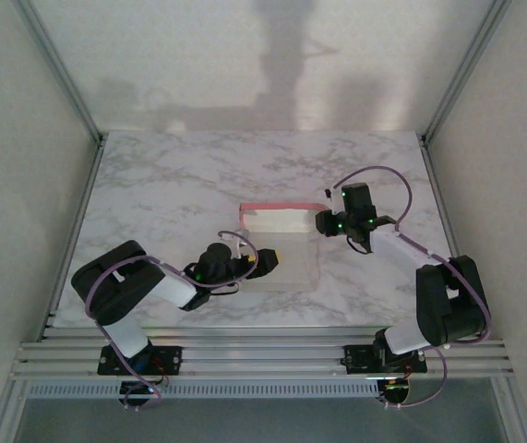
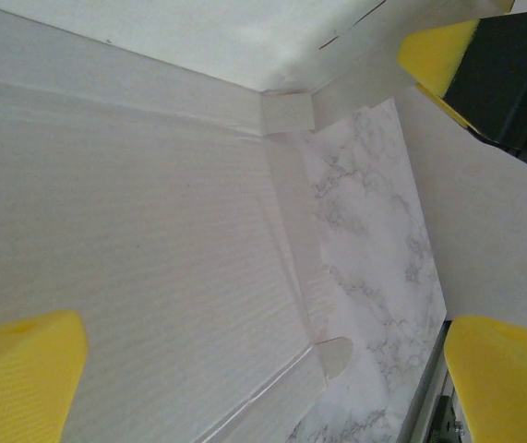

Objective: Fold the paper box

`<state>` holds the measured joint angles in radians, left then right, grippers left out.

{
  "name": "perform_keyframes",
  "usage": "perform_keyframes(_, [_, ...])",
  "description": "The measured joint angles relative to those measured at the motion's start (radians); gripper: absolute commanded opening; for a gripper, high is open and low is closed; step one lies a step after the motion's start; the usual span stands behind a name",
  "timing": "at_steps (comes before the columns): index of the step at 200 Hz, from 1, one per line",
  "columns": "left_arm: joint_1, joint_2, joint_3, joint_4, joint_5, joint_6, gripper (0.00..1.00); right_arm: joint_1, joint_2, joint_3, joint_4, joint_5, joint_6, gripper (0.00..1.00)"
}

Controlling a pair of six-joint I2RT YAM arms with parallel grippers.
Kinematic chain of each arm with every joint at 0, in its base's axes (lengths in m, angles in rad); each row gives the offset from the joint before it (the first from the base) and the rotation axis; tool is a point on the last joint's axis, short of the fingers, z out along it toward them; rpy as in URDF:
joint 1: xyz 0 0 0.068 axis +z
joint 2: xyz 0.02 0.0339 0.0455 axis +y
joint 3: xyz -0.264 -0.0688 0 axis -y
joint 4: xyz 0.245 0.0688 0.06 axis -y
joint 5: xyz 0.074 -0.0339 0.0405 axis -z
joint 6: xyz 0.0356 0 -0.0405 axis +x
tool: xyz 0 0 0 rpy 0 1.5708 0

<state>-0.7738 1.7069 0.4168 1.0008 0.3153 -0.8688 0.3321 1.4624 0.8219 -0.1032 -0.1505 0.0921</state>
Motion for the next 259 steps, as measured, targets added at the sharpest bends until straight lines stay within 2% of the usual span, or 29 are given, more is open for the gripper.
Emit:
perform_keyframes(44, [0.0,0.005,0.006,0.0,0.003,0.0,0.99,0.04,-0.02,-0.01,-0.007,0.053,0.006,0.12])
perform_keyframes(91, [0.0,0.01,0.006,0.006,0.003,0.0,0.99,0.069,-0.036,-0.011,-0.021,0.108,0.005,0.07])
perform_keyframes(199, [0.0,0.012,0.018,-0.006,0.01,-0.005,0.99,0.103,-0.036,-0.01,-0.053,0.121,0.005,0.06])
perform_keyframes(232, [0.0,-0.016,0.05,-0.104,0.019,0.001,0.97,0.105,-0.036,-0.01,-0.056,0.124,0.004,0.06])
perform_keyframes(259, [0.0,-0.061,0.082,-0.235,0.034,0.013,0.91,0.105,-0.036,-0.01,-0.06,0.122,0.004,0.06])
